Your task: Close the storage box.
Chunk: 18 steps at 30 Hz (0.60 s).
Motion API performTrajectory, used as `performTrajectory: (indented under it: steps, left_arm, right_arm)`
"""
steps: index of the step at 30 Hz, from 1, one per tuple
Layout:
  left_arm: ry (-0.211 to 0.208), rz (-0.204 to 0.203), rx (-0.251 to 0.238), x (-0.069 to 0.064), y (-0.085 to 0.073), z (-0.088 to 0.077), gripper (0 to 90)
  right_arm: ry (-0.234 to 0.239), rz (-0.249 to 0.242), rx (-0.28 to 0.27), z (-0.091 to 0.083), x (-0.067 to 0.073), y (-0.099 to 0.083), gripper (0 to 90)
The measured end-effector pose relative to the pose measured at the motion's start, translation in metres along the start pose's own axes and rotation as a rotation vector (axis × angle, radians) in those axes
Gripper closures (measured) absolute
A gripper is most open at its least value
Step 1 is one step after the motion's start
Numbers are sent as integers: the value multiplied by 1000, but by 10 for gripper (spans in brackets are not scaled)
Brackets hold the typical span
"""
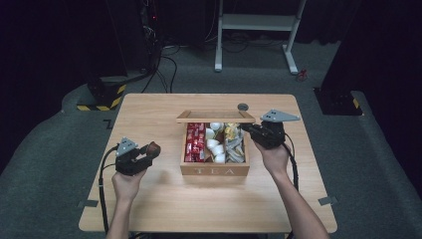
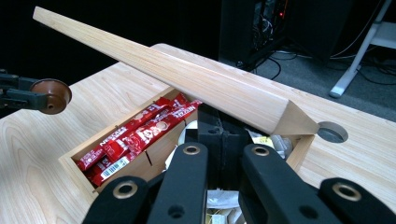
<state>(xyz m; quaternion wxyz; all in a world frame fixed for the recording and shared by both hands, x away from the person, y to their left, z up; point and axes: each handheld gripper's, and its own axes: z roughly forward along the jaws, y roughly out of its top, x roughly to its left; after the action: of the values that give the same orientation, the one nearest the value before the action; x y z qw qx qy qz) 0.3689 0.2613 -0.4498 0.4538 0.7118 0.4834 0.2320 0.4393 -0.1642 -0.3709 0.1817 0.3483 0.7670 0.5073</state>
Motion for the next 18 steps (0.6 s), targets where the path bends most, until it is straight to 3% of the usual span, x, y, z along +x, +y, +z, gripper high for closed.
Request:
performTrajectory:
  steps: [6,18]
  left_arm:
    - [31,14,24,-2,-7,9,579]
    - [50,39,68,-4,-12,21,577]
  right_arm:
    - [0,-1,2,0,0,0,899]
    - [0,-4,8,0,0,1,899]
